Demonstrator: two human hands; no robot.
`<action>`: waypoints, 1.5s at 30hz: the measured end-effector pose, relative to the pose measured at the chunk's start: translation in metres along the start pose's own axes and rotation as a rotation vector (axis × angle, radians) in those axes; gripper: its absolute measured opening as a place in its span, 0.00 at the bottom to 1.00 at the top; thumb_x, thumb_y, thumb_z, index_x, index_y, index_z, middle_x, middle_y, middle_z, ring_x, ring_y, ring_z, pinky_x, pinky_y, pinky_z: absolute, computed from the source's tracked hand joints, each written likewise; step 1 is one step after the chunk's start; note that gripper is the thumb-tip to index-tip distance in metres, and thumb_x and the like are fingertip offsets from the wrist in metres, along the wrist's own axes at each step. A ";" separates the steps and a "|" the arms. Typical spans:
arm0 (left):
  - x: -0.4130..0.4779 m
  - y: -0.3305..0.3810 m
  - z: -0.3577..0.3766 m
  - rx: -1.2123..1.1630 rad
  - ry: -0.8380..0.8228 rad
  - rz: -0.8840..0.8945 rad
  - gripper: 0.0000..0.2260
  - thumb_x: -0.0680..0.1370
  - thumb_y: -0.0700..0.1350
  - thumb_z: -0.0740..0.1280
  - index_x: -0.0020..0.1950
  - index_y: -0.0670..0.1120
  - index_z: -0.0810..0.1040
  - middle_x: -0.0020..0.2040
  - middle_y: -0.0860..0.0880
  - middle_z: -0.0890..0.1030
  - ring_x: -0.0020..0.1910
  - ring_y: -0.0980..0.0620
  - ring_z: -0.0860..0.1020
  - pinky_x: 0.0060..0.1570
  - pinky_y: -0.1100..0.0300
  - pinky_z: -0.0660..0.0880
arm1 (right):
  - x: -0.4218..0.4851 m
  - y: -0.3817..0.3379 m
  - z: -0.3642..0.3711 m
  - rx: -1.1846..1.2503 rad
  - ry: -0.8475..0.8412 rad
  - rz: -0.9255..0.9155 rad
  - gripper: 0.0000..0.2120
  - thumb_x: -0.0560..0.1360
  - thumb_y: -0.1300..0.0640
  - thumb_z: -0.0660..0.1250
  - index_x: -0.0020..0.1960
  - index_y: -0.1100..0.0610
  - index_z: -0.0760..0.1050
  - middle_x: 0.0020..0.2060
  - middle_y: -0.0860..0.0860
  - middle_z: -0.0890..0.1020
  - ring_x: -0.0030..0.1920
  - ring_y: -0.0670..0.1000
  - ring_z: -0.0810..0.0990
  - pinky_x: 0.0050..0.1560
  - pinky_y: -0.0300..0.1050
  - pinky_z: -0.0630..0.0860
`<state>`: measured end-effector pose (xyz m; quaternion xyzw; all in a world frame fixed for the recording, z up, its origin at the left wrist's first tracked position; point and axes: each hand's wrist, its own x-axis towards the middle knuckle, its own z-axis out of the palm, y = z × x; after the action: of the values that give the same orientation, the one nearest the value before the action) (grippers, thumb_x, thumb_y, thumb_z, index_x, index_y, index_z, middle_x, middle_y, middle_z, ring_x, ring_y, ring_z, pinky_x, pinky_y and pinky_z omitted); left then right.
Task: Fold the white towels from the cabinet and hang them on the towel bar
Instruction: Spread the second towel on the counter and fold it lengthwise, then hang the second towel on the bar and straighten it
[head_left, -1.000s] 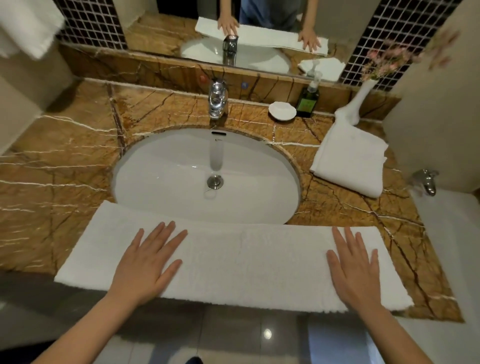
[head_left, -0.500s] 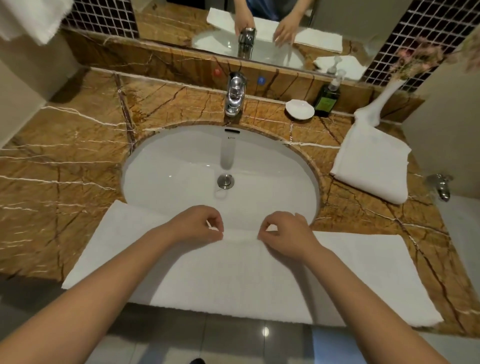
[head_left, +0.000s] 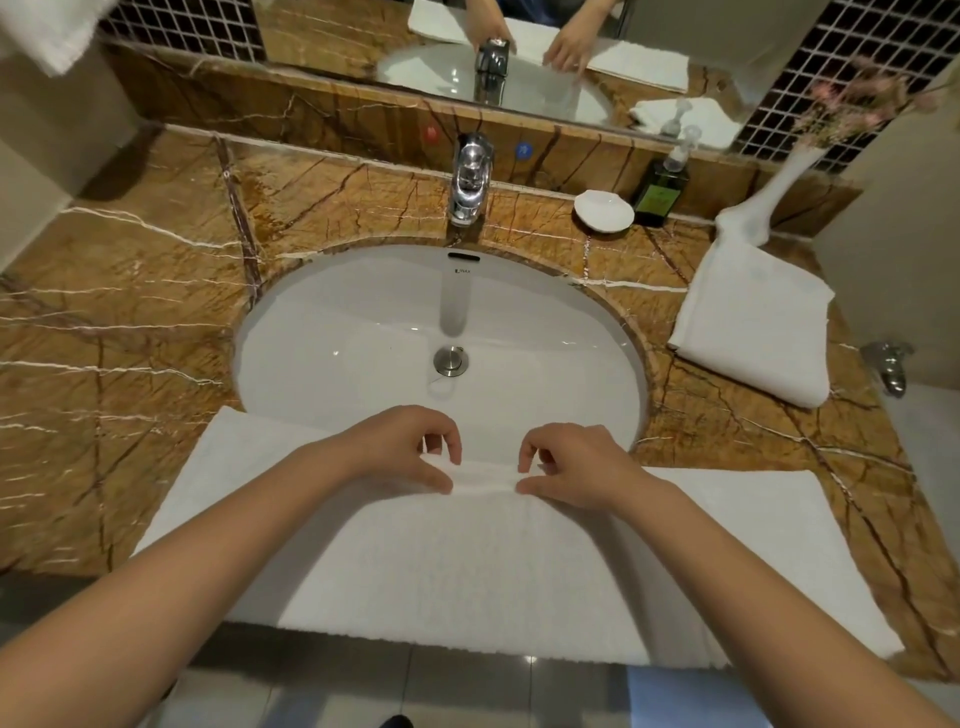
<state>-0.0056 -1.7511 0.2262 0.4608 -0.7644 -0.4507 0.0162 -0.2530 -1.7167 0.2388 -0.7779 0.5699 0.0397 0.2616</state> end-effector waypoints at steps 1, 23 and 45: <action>0.001 0.000 0.000 0.016 0.002 -0.006 0.11 0.64 0.53 0.76 0.41 0.61 0.77 0.42 0.57 0.74 0.39 0.56 0.72 0.43 0.60 0.73 | 0.001 0.000 -0.001 -0.011 -0.003 0.003 0.10 0.70 0.41 0.69 0.44 0.46 0.75 0.35 0.42 0.74 0.36 0.40 0.71 0.43 0.44 0.62; -0.011 -0.003 0.012 0.311 0.311 0.065 0.04 0.77 0.48 0.66 0.51 0.51 0.77 0.31 0.61 0.72 0.38 0.55 0.72 0.63 0.58 0.62 | -0.003 0.009 0.009 -0.054 0.125 0.002 0.19 0.79 0.41 0.57 0.41 0.53 0.76 0.32 0.44 0.75 0.39 0.47 0.73 0.59 0.48 0.59; -0.142 0.063 0.098 -0.369 1.162 -1.097 0.19 0.76 0.53 0.65 0.64 0.47 0.70 0.58 0.46 0.77 0.52 0.48 0.76 0.42 0.56 0.70 | 0.079 -0.046 -0.037 -0.035 -0.771 -0.189 0.12 0.77 0.45 0.64 0.41 0.52 0.75 0.36 0.46 0.77 0.37 0.46 0.76 0.43 0.40 0.71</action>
<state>-0.0105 -1.5723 0.2673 0.9189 -0.2135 -0.2026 0.2626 -0.1929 -1.7922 0.2585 -0.7593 0.3550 0.3142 0.4458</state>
